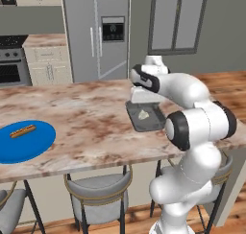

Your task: Place one cooked food and one vegetable from the large plate to each tupperware container.

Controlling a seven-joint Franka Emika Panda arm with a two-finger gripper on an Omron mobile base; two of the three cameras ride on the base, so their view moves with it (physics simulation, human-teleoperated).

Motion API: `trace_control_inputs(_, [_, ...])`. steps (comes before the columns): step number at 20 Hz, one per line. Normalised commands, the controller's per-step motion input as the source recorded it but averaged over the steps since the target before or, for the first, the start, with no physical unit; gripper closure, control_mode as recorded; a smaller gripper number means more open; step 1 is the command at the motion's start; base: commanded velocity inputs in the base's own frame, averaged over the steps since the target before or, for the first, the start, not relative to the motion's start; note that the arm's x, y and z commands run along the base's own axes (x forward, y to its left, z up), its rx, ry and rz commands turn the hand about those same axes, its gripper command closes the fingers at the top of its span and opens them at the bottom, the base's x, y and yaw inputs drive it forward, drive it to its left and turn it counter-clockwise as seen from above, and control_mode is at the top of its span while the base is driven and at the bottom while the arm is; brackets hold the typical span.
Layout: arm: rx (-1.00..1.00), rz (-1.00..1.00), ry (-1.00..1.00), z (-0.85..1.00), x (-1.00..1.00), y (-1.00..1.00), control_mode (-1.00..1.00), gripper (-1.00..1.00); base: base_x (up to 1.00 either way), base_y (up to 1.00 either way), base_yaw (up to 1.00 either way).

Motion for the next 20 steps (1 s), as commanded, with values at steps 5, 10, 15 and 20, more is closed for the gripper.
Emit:
trace_control_inputs(5, [0.00,-0.03,0.00,0.29,-1.00,0.00,-1.00,-1.00,0.00,0.00,0.00])
trace_control_inputs(10, [-0.01,0.00,0.00,0.00,-0.35,0.00,-1.00,-1.00,0.00,0.00,0.00])
trace_control_inputs(15, [0.00,0.00,0.00,0.00,0.00,0.00,-1.00,-1.00,0.00,0.00,0.00])
trace_control_inputs(20, [0.00,0.00,0.00,0.00,0.00,0.00,1.00,-1.00,-0.06,0.13,0.00])
